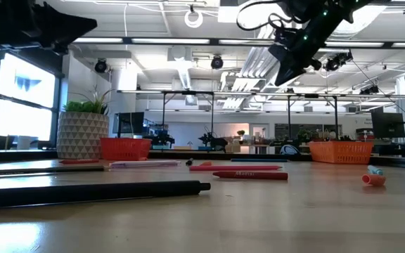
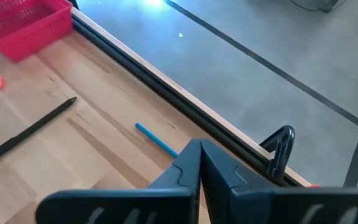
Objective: Sort crayons/erasers/pens/pencils in bins
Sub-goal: Put the purple pen into the blue bin
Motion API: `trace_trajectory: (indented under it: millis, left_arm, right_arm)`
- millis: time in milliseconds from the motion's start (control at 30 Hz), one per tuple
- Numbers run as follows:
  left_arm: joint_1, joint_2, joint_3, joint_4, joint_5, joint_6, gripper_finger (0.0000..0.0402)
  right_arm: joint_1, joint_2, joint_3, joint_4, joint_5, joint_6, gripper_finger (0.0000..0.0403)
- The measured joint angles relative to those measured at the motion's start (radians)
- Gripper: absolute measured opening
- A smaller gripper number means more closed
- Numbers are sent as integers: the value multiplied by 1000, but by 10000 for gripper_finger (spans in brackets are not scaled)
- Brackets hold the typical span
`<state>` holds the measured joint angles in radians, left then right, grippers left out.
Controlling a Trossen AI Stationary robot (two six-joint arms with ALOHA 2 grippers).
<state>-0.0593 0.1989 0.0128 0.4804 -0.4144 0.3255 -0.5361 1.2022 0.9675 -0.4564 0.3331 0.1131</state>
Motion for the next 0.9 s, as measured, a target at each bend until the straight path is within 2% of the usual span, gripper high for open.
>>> trace_trajectory:
  millis: [167, 333, 467, 567, 733, 900]
  left_arm:
    - [0, 5, 0, -1, 41, -59, 0]
    - [0, 6, 0, 39, 9, -68, 0]
    - [1, 6, 0, 34, -28, -86, 0]
    - [1, 11, 0, 23, 62, -68, 0]
    - [1, 73, 71, -185, 19, -124, 0]
    - [1, 233, 169, -312, 5, -199, 0]
  right_arm:
    - [16, 0, 0, 14, 0, 1, 0]
    - [16, 0, 0, 38, -2, 1, 0]
    - [32, 0, 0, 72, -46, 10, 0]
    - [72, 0, 0, 97, -57, 1, 0]
    - [152, 14, 0, 152, -58, -8, 0]
    - [219, 73, 0, 226, -61, -19, 0]
